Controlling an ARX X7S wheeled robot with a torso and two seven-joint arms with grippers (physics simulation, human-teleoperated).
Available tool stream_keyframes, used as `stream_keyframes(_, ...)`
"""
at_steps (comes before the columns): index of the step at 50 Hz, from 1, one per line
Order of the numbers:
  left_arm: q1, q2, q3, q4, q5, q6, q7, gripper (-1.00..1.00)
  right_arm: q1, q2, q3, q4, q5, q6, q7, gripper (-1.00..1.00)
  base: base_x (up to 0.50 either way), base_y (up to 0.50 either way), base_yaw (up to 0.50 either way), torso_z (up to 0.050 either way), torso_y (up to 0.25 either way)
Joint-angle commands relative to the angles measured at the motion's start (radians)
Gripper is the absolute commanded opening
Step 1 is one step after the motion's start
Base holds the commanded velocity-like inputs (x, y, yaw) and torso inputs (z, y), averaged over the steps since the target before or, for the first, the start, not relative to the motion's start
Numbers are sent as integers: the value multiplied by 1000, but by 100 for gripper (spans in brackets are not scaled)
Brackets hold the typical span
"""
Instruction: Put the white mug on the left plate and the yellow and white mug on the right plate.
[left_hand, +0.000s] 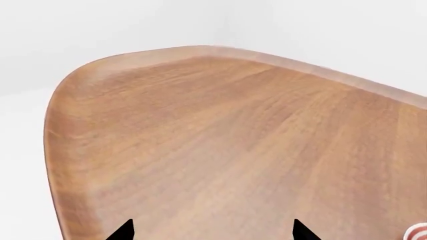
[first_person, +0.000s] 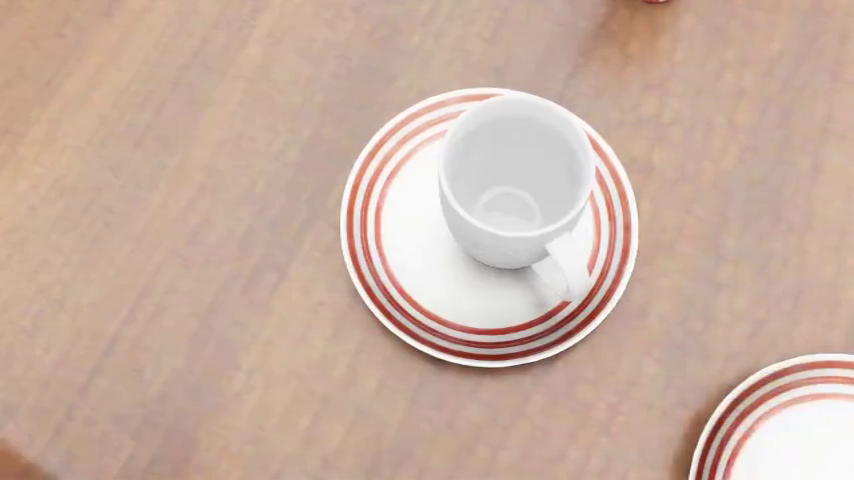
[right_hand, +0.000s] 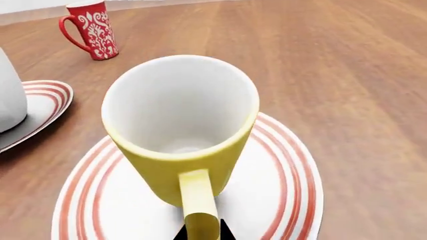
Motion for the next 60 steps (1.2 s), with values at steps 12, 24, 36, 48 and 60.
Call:
stream_keyframes(12,11,-8,-9,11,-9,8,-1,100,14,8,-14,18,6,-7,9,-100,0,0,0,0,0)
stream_keyframes(24,12,-10,-7,13,-9,7,-5,100,2,2,-29,-16,-9,-41,2,100,0,0,0,0,0)
stream_keyframes(36,7,-8,0,11,-4,6,-8,100,-27,-10,-24,-45,40,-135,-60,100,0,0,0,0,0)
stream_keyframes(48,6,-9,1,9,-5,7,-9,100,-54,-29,-13,-85,58,-246,-108,100,0,0,0,0,0)
stream_keyframes(60,6,-10,1,9,-6,10,-11,100,-79,-34,-20,-168,74,-321,-145,100,0,0,0,0,0)
